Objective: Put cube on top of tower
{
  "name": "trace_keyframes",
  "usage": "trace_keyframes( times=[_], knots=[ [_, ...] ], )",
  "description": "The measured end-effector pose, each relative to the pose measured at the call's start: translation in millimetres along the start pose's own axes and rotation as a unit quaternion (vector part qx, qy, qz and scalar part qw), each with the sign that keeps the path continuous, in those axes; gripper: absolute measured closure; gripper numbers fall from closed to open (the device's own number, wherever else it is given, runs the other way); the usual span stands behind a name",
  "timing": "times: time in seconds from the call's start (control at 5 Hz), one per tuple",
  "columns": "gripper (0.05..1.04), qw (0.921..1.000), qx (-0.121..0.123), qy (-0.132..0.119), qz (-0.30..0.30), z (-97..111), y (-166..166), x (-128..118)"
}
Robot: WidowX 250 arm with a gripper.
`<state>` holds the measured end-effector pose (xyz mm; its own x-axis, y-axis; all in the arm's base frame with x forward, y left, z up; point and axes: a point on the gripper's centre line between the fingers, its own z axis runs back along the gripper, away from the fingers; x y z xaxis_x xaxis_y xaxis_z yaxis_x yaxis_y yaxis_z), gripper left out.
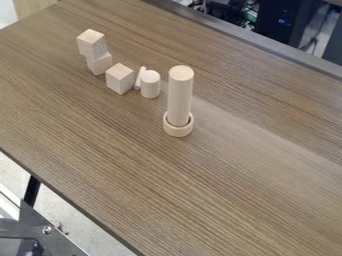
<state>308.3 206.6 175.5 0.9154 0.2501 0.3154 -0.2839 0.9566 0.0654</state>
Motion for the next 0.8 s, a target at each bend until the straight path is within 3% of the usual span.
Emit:
trace_keyframes(
  times=[0.2, 0.4, 0.6, 0.8],
  knots=[
    [0.085, 0.9997, -0.011, 0.021, 0.004, -12.8, -4.2, -5.9],
    [0.085, 0.997, -0.033, 0.046, 0.052, -13.8, -21.3, -15.0],
    [0.085, 0.9944, -0.062, 0.049, 0.071, -0.6, -52.8, -19.9],
    [0.085, 0.9874, -0.062, 0.061, 0.132, -0.6, -70.6, -28.4]
  ],
)
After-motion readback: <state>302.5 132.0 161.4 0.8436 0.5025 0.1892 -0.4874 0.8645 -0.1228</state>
